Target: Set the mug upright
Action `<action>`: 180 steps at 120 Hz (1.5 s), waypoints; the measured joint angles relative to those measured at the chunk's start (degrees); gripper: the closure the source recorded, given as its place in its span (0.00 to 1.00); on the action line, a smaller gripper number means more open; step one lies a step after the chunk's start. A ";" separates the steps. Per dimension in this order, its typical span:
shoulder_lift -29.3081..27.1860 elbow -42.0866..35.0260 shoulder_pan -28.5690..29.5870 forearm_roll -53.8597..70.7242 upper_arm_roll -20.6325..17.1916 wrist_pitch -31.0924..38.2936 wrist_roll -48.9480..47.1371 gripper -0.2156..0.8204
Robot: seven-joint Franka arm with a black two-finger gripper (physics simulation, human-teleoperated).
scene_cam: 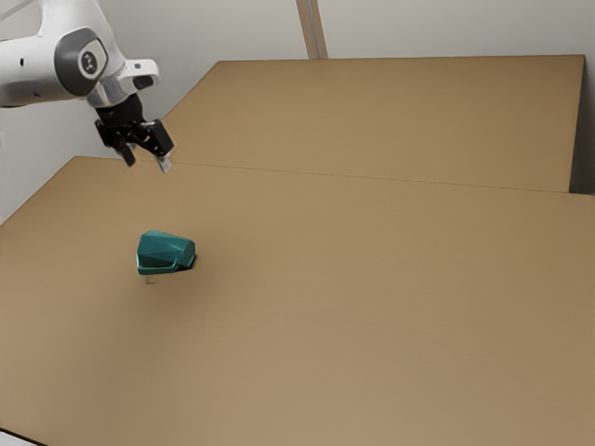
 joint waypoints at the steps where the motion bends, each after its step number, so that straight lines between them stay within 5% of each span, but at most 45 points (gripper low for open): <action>1: -0.13 -0.11 0.02 -0.02 0.02 0.01 0.01 0.21; 29: -1.74 -3.52 -0.44 -1.15 3.31 1.41 0.00 0.21; 54: -11.60 -21.36 -1.30 -4.35 10.26 11.19 1.22 0.21; 71: -13.06 -27.10 1.90 -11.91 13.09 18.46 7.29 0.21; 126: -0.42 -29.70 7.38 -42.56 13.26 30.55 47.84 0.21; 180: 6.05 -30.52 12.38 -64.47 10.61 28.35 89.03 0.21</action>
